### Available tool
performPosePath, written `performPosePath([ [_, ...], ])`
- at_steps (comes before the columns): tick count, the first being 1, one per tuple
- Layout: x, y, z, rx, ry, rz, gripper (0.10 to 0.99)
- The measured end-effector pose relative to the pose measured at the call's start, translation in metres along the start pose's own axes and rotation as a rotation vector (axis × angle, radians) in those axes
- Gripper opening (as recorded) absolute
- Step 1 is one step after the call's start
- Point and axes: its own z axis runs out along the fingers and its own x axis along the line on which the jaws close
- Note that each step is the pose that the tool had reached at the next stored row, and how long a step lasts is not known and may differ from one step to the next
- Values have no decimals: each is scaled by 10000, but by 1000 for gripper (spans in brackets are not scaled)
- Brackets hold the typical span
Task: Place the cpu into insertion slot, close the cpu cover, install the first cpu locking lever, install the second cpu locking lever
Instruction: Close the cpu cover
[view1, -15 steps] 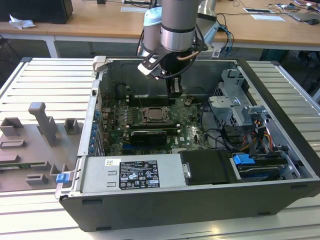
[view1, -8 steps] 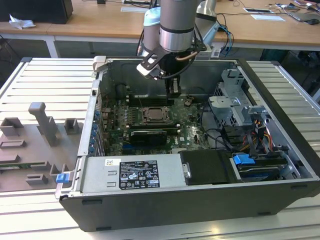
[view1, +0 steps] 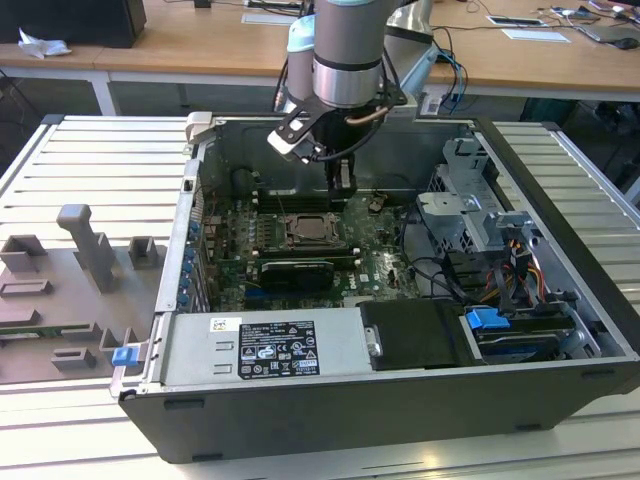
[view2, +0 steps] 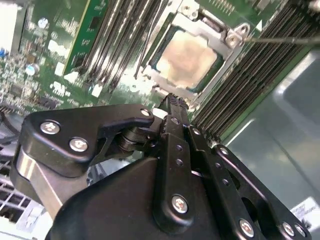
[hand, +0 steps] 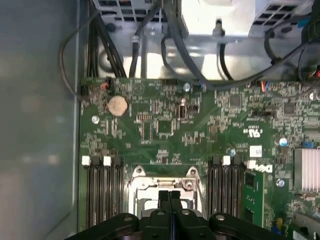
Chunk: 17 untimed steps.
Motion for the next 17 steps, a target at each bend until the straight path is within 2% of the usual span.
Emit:
performPosePath([
  [1,1,-103,68,0,1,-54,106],
  [2,2,-161,116,9,5,-131,106],
  [3,2,-188,126,11,7,-202,106],
  [17,4,-281,123,10,9,-228,106],
])
